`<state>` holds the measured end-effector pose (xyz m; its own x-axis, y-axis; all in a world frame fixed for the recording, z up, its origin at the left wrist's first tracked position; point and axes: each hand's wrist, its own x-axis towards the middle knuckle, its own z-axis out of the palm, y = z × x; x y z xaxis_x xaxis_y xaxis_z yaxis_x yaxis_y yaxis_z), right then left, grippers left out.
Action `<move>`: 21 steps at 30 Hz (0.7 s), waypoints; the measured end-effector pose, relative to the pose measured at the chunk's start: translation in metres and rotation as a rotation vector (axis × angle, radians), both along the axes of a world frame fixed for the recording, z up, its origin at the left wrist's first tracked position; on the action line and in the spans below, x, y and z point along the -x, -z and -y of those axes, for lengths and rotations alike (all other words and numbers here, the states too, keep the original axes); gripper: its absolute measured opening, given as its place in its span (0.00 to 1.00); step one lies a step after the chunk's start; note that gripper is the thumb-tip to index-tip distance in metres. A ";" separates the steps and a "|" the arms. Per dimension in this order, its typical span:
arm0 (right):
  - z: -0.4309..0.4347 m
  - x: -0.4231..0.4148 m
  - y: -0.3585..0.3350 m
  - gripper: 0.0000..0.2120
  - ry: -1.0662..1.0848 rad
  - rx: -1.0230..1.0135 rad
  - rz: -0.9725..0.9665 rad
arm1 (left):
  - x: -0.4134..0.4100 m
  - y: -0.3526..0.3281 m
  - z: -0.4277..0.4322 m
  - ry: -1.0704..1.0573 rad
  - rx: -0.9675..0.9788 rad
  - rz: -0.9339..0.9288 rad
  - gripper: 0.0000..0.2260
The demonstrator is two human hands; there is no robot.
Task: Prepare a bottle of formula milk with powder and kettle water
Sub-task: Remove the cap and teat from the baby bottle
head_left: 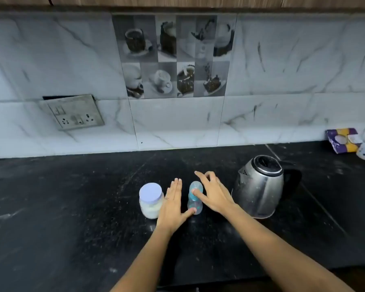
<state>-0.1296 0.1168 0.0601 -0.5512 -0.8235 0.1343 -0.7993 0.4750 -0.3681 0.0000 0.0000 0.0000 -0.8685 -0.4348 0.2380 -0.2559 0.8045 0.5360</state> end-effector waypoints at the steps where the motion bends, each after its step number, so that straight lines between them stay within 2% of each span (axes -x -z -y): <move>1: 0.001 -0.001 0.000 0.30 0.007 -0.005 0.002 | 0.001 0.004 -0.003 -0.010 -0.057 0.010 0.43; 7: 0.010 -0.009 -0.001 0.26 0.054 -0.073 0.047 | 0.017 0.014 -0.013 -0.118 -0.521 -0.033 0.44; 10: 0.017 -0.011 -0.001 0.22 0.058 -0.131 0.003 | 0.026 0.016 -0.010 -0.154 -0.631 -0.049 0.37; 14: 0.024 -0.017 0.003 0.19 0.032 -0.171 -0.004 | 0.031 0.018 -0.005 -0.119 -0.684 -0.059 0.23; 18: 0.032 -0.021 -0.002 0.20 0.065 -0.218 -0.042 | 0.031 0.018 -0.002 -0.099 -0.668 -0.039 0.20; 21: 0.040 -0.022 -0.010 0.22 0.107 -0.344 -0.044 | 0.031 0.019 -0.001 -0.080 -0.630 -0.002 0.17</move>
<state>-0.1074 0.0764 0.0696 -0.6364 -0.7628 -0.1146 -0.7501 0.6467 -0.1385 -0.0307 0.0009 -0.0190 -0.8275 -0.5553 -0.0829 -0.3004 0.3133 0.9009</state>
